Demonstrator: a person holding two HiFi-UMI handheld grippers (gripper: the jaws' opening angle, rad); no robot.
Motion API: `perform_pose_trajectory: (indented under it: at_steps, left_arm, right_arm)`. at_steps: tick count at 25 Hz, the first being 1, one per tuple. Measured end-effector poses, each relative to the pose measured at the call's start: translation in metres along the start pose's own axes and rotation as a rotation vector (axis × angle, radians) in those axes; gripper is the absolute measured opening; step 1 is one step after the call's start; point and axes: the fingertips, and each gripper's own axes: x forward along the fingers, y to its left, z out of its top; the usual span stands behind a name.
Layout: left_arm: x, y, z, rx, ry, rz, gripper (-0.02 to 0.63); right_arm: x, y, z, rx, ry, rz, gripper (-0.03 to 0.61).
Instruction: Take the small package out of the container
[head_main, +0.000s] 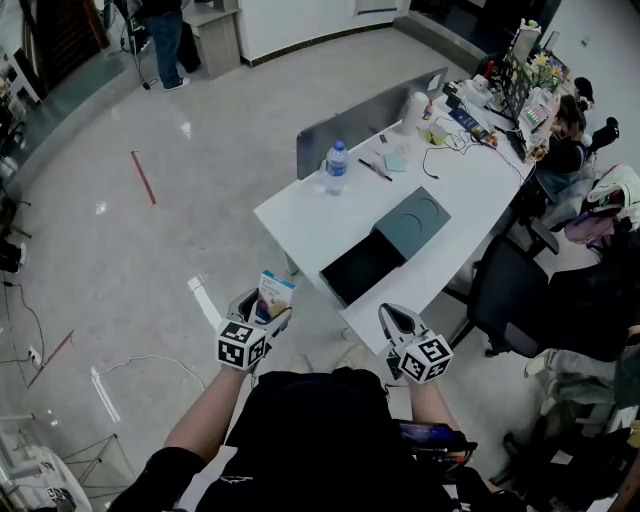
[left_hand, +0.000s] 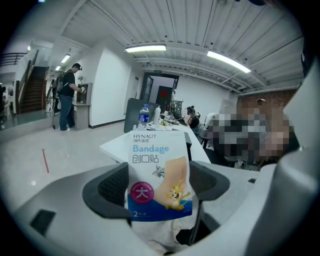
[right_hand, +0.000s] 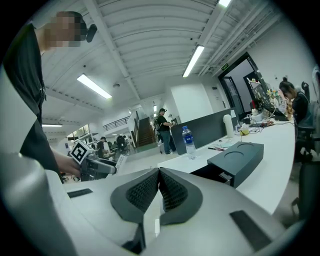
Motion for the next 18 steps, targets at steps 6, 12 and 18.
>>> perform_pose_trajectory:
  at_steps: [6,12,18]
  left_arm:
    - [-0.018,0.015,-0.011,-0.016,-0.015,0.019,0.382]
    - [-0.024,0.021,-0.017,-0.018,-0.024,0.011,0.382]
    - [-0.024,0.025,-0.018,-0.018,-0.024,0.003,0.382]
  right_arm:
    - [0.003,0.022,-0.010,0.002,0.002,-0.001,0.026]
    - [0.005,0.032,-0.012,-0.009,-0.001,-0.008,0.025]
    - [0.007,0.034,-0.009,-0.019,-0.005,-0.015,0.025]
